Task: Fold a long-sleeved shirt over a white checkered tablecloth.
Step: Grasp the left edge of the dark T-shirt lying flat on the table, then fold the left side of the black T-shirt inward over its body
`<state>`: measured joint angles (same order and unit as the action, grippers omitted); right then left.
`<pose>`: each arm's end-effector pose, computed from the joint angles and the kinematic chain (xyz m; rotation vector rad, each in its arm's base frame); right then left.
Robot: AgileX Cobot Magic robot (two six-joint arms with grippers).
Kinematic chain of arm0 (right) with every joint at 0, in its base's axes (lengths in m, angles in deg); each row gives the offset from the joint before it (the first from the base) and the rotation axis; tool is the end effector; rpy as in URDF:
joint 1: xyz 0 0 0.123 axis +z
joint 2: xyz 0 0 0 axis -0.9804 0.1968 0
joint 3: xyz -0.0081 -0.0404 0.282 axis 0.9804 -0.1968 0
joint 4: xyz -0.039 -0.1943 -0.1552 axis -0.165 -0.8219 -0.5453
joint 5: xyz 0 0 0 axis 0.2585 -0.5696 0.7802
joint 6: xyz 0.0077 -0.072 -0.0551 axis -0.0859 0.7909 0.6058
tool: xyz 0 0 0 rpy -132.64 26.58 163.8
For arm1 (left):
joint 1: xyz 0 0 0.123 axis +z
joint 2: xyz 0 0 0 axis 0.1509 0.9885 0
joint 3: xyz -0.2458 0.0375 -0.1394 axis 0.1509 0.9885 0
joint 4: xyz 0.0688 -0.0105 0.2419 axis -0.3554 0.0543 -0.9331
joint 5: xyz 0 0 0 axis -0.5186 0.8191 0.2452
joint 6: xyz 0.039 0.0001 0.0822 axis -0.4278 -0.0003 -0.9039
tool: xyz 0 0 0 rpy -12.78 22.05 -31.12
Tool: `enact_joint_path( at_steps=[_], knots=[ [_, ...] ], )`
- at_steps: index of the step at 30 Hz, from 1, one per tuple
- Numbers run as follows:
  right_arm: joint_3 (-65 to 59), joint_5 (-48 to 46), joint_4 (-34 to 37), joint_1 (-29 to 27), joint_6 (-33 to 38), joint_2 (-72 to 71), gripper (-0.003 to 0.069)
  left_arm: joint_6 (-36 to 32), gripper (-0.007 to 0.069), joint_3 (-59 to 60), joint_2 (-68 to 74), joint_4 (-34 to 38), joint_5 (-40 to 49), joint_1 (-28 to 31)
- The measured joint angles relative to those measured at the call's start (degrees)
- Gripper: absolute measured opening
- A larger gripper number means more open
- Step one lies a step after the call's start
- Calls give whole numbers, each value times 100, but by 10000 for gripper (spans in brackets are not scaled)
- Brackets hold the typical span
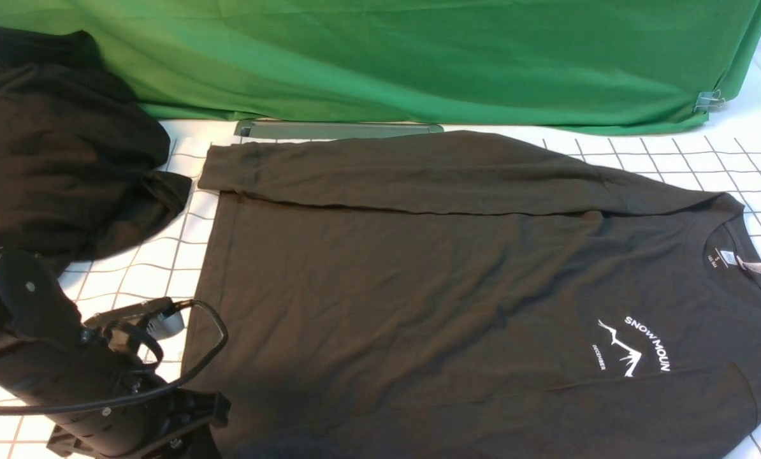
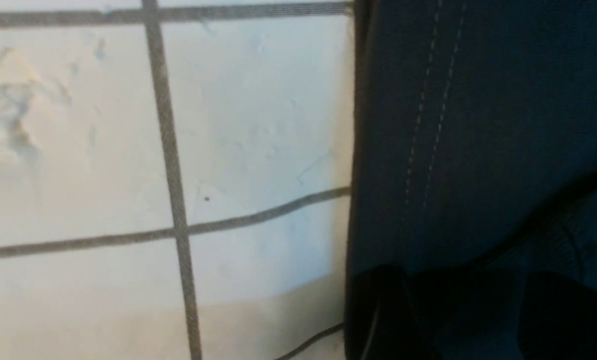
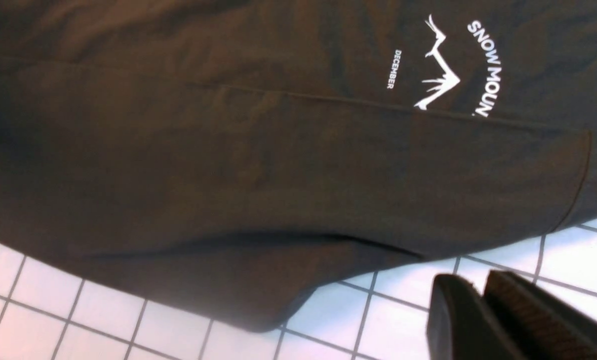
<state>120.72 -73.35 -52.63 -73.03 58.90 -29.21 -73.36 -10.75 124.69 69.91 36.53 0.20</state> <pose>0.1244 0.0336 0.3120 -0.3248 2.4875 0.3020 0.2225 -0.0611 0.1588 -0.0397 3.0472 -0.4941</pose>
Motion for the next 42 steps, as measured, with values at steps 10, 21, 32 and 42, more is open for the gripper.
enact_joint_path(
  at_steps=[10, 21, 32, 42],
  knots=[
    [0, 0, -4, 0, 3, 0, 89, -7, 120, 23, 29, 68, -27, 0],
    [0, -5, -4, 0, 3, 0, 113, 66, 14, -488, -642, 86, 677, 0],
    [0, -5, -6, 0, -10, 0, 126, 1113, 14, -2670, -925, -574, 1012, -5],
    [0, -4, -6, 0, -16, 0, 140, 1431, 15, -3733, 1180, -852, 595, 267]
  ],
)
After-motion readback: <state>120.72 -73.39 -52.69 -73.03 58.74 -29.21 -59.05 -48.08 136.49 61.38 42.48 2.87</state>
